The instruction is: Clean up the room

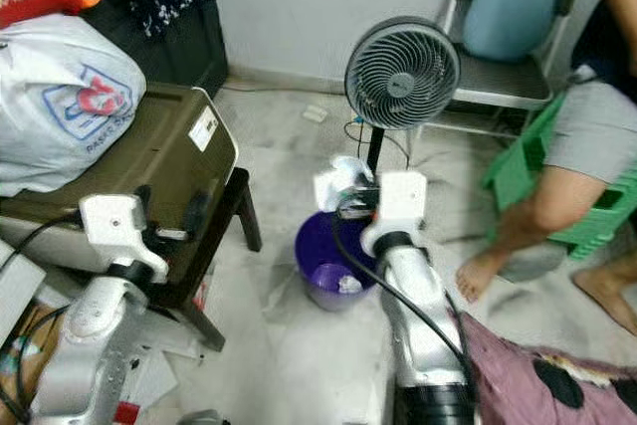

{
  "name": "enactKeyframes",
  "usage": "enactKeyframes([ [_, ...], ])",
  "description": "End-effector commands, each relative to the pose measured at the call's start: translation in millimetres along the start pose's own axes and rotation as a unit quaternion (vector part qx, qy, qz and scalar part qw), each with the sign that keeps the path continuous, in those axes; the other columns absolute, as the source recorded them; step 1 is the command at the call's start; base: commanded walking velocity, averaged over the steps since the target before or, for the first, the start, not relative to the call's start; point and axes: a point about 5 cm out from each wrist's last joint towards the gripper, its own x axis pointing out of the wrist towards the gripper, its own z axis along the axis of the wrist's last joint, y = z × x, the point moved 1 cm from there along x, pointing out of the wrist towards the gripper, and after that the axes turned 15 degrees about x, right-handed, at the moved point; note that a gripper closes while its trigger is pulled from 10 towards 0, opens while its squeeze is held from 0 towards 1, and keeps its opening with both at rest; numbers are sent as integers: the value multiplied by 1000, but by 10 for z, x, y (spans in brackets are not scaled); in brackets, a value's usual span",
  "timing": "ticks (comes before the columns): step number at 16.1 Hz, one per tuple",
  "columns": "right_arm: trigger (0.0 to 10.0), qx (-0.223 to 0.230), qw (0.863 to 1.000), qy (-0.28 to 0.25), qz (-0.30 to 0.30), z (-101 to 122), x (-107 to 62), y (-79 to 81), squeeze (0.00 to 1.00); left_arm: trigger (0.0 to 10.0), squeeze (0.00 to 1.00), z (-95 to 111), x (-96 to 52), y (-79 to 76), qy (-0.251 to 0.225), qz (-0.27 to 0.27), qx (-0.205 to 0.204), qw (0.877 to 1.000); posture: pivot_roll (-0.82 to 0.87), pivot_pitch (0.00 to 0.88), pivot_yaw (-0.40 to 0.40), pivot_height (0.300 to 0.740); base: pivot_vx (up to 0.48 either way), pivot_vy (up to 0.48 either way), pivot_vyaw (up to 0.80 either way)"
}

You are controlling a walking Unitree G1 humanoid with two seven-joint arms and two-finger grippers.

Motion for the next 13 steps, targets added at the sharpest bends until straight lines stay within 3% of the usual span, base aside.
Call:
enactKeyframes([
  [1, 10000, -2, 1000, 2, -19, 8, -23, -105, 0, 10000, 0, 22, 21, -48, -5, -11, -3, 1000, -87, 41, 8, 740, 371, 0, 0],
  [13, 10000, -17, 1000, 1, -3, 4, 24, -57, 0, 10000, 0, 8, 26, -41, -3, -11, 1, 1000, -80, 28, 6, 740, 352, 0, 0],
])
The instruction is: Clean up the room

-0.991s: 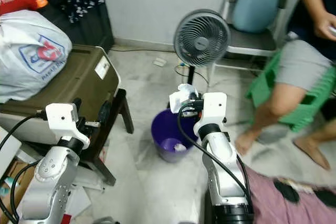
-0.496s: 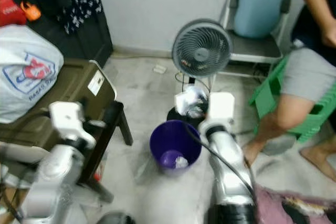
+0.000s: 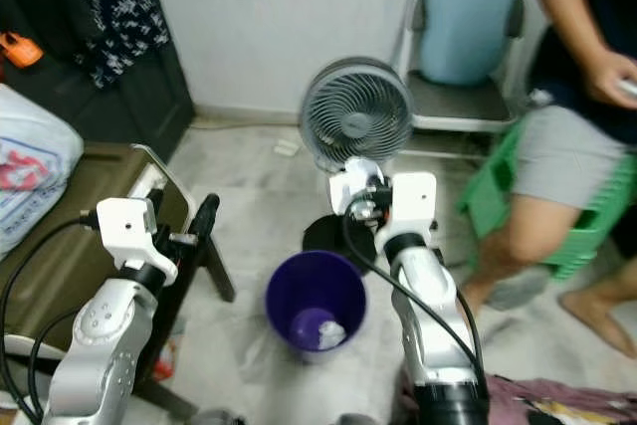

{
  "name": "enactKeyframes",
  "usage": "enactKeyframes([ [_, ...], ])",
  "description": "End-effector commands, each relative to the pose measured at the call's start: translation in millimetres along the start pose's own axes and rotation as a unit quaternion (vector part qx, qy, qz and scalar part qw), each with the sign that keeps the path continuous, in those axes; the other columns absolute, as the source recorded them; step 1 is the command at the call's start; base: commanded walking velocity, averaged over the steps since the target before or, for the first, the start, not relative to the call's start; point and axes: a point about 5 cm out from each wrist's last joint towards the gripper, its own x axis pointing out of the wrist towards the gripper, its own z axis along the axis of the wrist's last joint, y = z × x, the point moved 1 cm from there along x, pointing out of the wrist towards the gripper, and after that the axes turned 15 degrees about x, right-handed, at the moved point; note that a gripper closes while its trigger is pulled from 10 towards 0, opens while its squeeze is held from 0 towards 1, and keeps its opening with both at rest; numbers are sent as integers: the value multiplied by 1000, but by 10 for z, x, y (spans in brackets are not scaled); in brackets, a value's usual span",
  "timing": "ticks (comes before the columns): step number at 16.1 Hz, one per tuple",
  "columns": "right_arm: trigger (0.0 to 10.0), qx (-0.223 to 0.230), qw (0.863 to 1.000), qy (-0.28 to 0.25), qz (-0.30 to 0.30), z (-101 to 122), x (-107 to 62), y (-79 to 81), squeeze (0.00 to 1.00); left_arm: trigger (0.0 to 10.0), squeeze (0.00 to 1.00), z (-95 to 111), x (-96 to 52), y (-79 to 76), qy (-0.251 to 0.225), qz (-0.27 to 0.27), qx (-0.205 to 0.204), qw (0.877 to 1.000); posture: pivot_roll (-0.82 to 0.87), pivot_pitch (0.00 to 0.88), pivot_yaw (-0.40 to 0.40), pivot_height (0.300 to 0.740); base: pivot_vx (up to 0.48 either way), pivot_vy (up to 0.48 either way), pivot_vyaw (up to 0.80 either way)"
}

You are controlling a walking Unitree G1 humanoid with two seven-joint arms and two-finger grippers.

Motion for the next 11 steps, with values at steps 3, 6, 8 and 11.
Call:
enactKeyframes([
  [3, 10000, 10, 1000, -4, 20, 17, 58, 104, 0, 10000, 0, 35, 18, 43, -8, 3, 9, 1000, -75, 25, 5, 740, 310, 0, 0],
  [6, 10000, 10, 1000, -3, 18, 8, 74, 105, 0, 10000, 0, 37, 10, 64, -7, 7, 10, 1000, -69, 27, 3, 740, 340, 0, 0],
  [8, 10000, 9, 1000, -2, 19, 7, 88, 111, 0, 10000, 0, 32, 15, 73, -5, 8, 7, 1000, -70, 39, 4, 740, 321, 0, 0],
  [11, 10000, 3, 1000, 0, 22, -4, 95, 116, 0, 10000, 0, 35, 11, 85, -6, 18, 7, 1000, -71, 43, 4, 740, 87, 0, 0],
])
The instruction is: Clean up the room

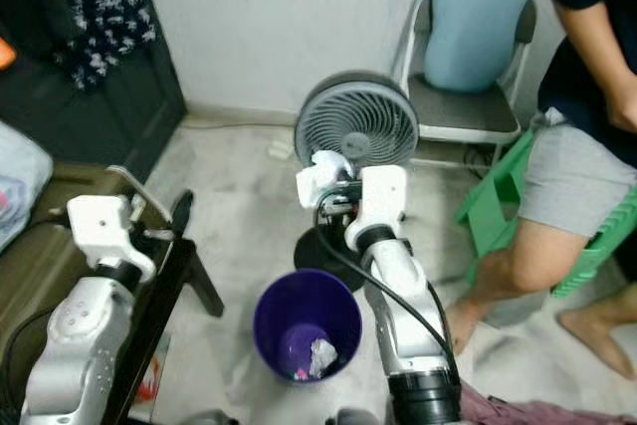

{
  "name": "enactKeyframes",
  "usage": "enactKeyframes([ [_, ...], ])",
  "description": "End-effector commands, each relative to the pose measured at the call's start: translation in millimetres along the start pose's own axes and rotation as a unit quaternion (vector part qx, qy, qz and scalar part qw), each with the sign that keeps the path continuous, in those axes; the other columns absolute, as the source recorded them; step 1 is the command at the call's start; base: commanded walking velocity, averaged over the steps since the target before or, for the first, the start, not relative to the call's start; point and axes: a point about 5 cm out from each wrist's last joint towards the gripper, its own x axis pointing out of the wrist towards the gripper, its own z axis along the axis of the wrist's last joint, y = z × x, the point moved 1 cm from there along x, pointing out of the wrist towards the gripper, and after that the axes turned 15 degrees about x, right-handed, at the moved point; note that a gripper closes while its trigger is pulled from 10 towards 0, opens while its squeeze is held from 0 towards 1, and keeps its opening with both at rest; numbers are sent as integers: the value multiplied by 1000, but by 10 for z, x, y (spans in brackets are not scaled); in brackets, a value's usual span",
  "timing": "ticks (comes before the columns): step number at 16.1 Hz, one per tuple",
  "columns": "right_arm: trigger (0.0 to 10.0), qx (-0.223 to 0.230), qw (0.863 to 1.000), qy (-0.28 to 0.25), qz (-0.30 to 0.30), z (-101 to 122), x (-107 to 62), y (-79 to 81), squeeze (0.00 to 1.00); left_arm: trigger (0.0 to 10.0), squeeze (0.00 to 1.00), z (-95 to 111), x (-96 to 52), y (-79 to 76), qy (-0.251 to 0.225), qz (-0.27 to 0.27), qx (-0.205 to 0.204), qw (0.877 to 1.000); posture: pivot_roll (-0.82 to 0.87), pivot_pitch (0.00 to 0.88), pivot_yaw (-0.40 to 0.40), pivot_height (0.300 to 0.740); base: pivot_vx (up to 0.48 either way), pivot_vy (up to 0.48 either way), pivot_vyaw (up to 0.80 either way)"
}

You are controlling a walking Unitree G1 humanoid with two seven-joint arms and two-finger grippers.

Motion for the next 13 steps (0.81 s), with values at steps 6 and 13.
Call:
enactKeyframes([
  [6, 10000, -15, 1000, 2, -8, -45, 148, 43, 0, 10000, 0, 36, -24, -13, -1, -14, 11, 1000, -34, 59, -6, 740, 0, 0, 267],
  [13, 10000, 13, 985, 120, -126, -420, 235, -138, 0, 10000, 0, 22, -254, -25, -10, -126, 113, 985, 12, 87, -24, 740, 0, 0, 0],
])
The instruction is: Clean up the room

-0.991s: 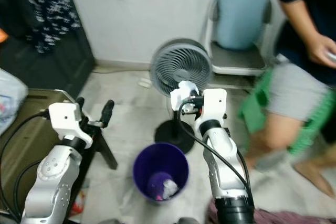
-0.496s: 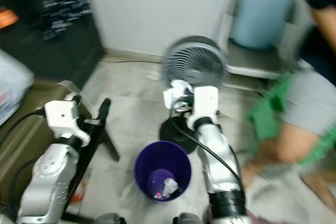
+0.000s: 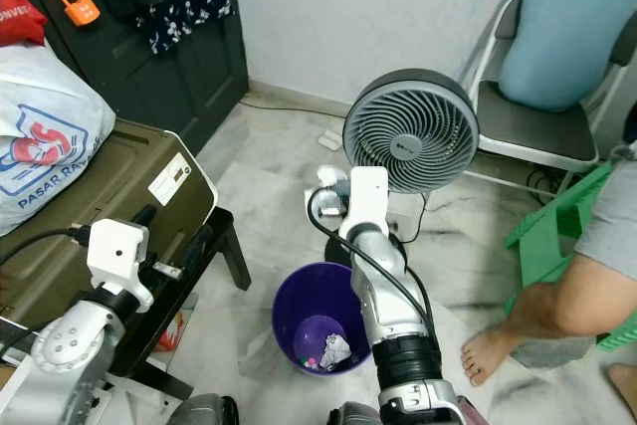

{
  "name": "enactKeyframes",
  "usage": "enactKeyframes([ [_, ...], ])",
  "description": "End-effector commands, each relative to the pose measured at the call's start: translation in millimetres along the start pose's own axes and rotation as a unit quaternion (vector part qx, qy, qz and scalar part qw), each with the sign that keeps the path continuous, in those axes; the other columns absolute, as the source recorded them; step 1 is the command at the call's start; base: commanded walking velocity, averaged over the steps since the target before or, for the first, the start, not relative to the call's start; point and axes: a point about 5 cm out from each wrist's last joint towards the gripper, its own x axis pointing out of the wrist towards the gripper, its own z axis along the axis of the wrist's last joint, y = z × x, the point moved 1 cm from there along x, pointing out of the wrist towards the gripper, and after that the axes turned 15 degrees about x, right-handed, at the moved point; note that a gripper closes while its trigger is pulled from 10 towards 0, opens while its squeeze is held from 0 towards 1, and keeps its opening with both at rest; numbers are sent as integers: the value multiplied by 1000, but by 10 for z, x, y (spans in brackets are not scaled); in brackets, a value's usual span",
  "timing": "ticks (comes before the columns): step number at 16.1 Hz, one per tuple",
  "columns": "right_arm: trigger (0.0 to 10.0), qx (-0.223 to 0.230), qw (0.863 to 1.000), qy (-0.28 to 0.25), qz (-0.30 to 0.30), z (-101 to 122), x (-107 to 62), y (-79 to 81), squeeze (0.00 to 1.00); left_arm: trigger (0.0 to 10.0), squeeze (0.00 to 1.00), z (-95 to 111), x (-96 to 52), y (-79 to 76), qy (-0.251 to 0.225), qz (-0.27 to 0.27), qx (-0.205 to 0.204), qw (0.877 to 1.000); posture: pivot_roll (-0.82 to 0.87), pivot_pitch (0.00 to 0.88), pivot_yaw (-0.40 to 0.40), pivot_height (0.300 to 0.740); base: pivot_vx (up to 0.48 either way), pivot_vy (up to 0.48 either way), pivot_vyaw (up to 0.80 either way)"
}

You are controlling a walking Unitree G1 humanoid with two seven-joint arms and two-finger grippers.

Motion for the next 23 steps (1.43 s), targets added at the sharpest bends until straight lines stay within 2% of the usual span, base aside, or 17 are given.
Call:
enactKeyframes([
  [1, 10000, -5, 1000, 19, -24, -62, 7, -61, 0, 10000, 0, 103, 8, 42, -21, -6, 19, 1000, 12, 91, -19, 740, 0, 0, 0],
  [4, 10000, -26, 996, 60, -56, -262, -1, -126, 0, 10000, 0, 194, -43, 56, -33, -38, 47, 998, 29, 119, 10, 740, 0, 0, 0],
  [6, 10000, -35, 995, 74, -63, -347, -16, -99, 0, 10000, 0, 181, -104, 26, -28, -50, 48, 997, 42, 144, 23, 740, 0, 0, 0],
  [9, 10000, -59, 989, 104, -87, -530, 25, -39, 0, 10000, 0, 270, -108, -65, -38, -94, 52, 993, 62, 206, 73, 740, 0, 0, 0],
  [11, 10000, -64, 987, 113, -99, -604, 31, -51, 0, 10000, 0, 312, -120, -84, -42, -114, 60, 991, 78, 225, 94, 740, 0, 0, 0],
  [14, 10000, -56, 984, 117, -123, -645, 38, -129, 0, 10000, 0, 337, -128, -30, -40, -118, 63, 990, 94, 247, 114, 740, 0, 0, 0],
  [19, 10000, -65, 975, 102, -184, -589, 11, -365, 0, 10000, 0, 264, -249, 61, -10, -110, 64, 992, 75, 276, 139, 740, 0, 0, 0],
  [23, 10000, -59, 967, 94, -230, -592, -130, -674, 0, 10000, 0, 187, -182, 100, 3, -105, 53, 993, 22, 295, 162, 740, 0, 0, 0],
])
